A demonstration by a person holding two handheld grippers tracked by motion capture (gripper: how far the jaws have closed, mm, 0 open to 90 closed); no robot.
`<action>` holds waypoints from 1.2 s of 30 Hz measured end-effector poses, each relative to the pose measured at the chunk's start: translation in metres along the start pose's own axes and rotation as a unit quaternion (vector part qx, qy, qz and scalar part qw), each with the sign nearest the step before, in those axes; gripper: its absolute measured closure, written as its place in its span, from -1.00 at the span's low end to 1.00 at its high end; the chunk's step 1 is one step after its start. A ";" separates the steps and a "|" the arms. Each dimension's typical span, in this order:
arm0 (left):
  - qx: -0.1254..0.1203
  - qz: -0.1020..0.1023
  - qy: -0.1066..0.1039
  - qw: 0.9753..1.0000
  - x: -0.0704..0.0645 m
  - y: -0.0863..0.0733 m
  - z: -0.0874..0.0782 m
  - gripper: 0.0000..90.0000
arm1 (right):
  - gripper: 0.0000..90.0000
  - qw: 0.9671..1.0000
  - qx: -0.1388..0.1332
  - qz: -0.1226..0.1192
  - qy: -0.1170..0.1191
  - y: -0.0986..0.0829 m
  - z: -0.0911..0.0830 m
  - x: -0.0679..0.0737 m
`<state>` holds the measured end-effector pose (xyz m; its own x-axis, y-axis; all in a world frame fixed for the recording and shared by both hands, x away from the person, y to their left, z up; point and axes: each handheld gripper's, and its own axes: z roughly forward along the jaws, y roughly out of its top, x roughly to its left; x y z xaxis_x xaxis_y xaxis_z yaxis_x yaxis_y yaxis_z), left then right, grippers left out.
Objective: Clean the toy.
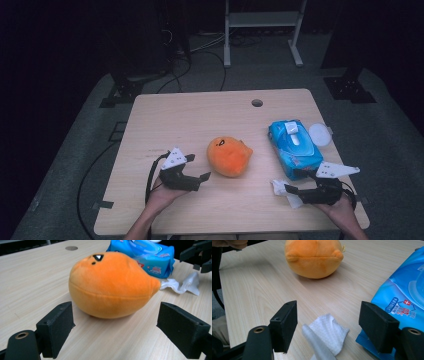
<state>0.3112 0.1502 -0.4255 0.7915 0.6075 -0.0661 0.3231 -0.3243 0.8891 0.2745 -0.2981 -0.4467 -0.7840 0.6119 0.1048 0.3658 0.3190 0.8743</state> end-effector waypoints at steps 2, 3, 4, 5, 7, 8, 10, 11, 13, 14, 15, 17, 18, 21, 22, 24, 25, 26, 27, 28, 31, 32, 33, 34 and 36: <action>0.001 0.000 0.001 1.000 0.000 -0.002 -0.001 -0.71 | -0.33 1.000 0.000 0.000 0.000 0.000 0.000 0.000; 0.002 0.001 0.001 1.000 0.000 -0.003 -0.002 -0.71 | -0.34 1.000 0.001 0.000 0.000 0.000 0.000 0.000; 0.002 -0.001 0.001 1.000 0.000 -0.004 -0.003 -0.71 | -0.34 1.000 0.001 -0.001 0.000 0.000 0.000 0.000; 0.003 0.000 0.002 1.000 -0.001 -0.004 -0.003 -0.71 | -0.34 1.000 0.001 -0.001 0.000 0.000 0.000 0.000; 0.004 0.000 0.003 1.000 0.000 -0.006 -0.005 -0.71 | -0.34 1.000 0.002 -0.001 0.000 -0.001 0.000 0.000; 0.003 -0.001 0.003 1.000 0.000 -0.007 -0.005 -0.71 | -0.34 1.000 0.002 -0.001 0.000 -0.001 0.000 0.000; 0.004 -0.001 0.005 1.000 0.000 -0.008 -0.007 -0.71 | -0.34 1.000 0.001 -0.001 -0.002 -0.001 0.000 0.000; 0.004 -0.002 0.006 1.000 0.000 -0.009 -0.009 -0.72 | -0.34 1.000 0.002 -0.001 -0.003 -0.001 0.000 0.000; 0.006 -0.002 0.007 1.000 0.000 -0.011 -0.010 -0.72 | -0.34 1.000 0.003 0.000 -0.002 -0.001 0.000 0.000; 0.007 -0.002 0.007 1.000 0.001 -0.012 -0.011 -0.72 | -0.34 1.000 0.003 0.000 -0.002 -0.001 0.000 0.000; 0.007 -0.002 0.007 1.000 0.001 -0.014 -0.012 -0.73 | -0.34 1.000 0.003 0.000 -0.002 -0.001 0.001 0.000; 0.008 -0.004 0.009 1.000 0.001 -0.016 -0.014 -0.73 | -0.34 1.000 0.002 0.000 -0.003 -0.001 0.001 0.000; 0.007 -0.005 0.009 1.000 0.001 -0.017 -0.015 -0.73 | -0.34 1.000 0.002 0.000 -0.002 -0.001 0.001 0.000; 0.008 -0.005 0.010 1.000 0.001 -0.019 -0.018 -0.73 | -0.34 1.000 0.003 0.000 -0.002 -0.001 0.001 0.000; 0.011 -0.005 0.009 1.000 0.001 -0.020 -0.019 -0.74 | -0.34 1.000 0.003 0.000 -0.002 -0.001 0.001 0.000; 0.011 -0.004 0.010 1.000 -0.001 -0.021 -0.021 -0.75 | -0.34 1.000 0.002 0.000 -0.003 -0.001 0.001 0.000; 0.011 -0.004 0.010 1.000 -0.001 -0.022 -0.022 -0.75 | -0.34 1.000 0.003 0.000 -0.003 -0.001 0.000 0.000; 0.008 -0.004 0.011 1.000 -0.002 -0.023 -0.023 -0.75 | -0.34 1.000 0.002 0.000 -0.003 -0.002 0.000 -0.001; 0.007 -0.004 0.012 1.000 -0.002 -0.025 -0.024 -0.75 | -0.34 1.000 0.002 0.001 -0.003 -0.002 0.000 -0.001; 0.007 -0.005 0.011 1.000 -0.002 -0.026 -0.024 -0.75 | -0.34 1.000 0.002 0.001 -0.003 -0.002 0.000 -0.001; 0.004 -0.006 0.015 1.000 -0.003 -0.030 -0.025 -0.75 | -0.34 1.000 0.002 0.003 -0.004 -0.003 0.000 -0.001; 0.002 -0.007 0.015 1.000 -0.003 -0.031 -0.025 -0.75 | -0.34 1.000 0.001 0.003 -0.004 -0.003 0.000 -0.001; 0.001 -0.007 0.015 1.000 -0.003 -0.033 -0.026 -0.76 | -0.35 1.000 -0.001 0.003 -0.004 -0.003 0.000 -0.001; 0.002 -0.007 0.016 1.000 -0.003 -0.033 -0.026 -0.76 | -0.35 1.000 0.000 0.004 -0.004 -0.004 0.000 -0.001; -0.002 -0.008 0.016 1.000 -0.004 -0.035 -0.026 -0.77 | -0.35 1.000 -0.004 0.002 -0.004 -0.004 0.001 -0.001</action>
